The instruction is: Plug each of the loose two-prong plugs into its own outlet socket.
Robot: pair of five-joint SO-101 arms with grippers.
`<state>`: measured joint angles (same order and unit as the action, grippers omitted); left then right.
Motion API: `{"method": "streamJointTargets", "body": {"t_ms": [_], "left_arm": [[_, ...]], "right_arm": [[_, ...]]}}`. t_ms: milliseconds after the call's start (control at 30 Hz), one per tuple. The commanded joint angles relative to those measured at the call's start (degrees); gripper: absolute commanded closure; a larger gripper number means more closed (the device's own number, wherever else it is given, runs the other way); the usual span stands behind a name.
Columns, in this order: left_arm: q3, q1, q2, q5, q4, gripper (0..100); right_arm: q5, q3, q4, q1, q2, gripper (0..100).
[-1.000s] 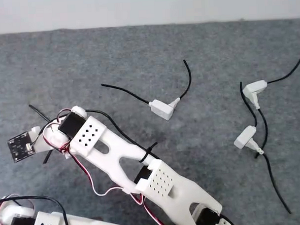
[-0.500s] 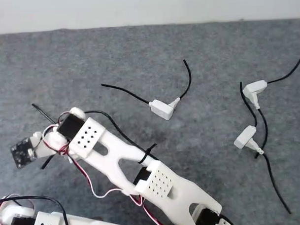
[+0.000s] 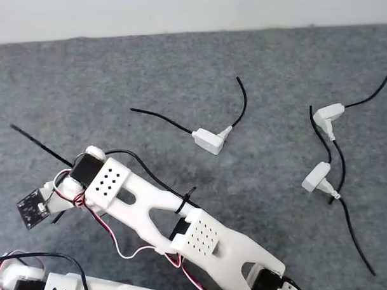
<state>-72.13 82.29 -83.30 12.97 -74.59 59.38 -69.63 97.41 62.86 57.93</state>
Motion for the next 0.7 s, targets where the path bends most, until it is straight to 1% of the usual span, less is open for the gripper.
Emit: {"method": "streamJointTargets", "body": {"t_ms": [0,267,667], "left_arm": [[0.84,0.44,-0.70,-0.53,-0.09,81],[0.84,0.44,-0.70,-0.44,-0.09,81],[0.84,0.44,-0.70,-0.62,-0.09,81]], "right_arm": [[-1.58,-3.16,-1.54,-1.27,-1.98,99.1],[-2.11,-14.07,4.79,0.04,-1.63,99.1],[-0.88,-14.15,4.26,-1.27,-5.32,99.1]]}}
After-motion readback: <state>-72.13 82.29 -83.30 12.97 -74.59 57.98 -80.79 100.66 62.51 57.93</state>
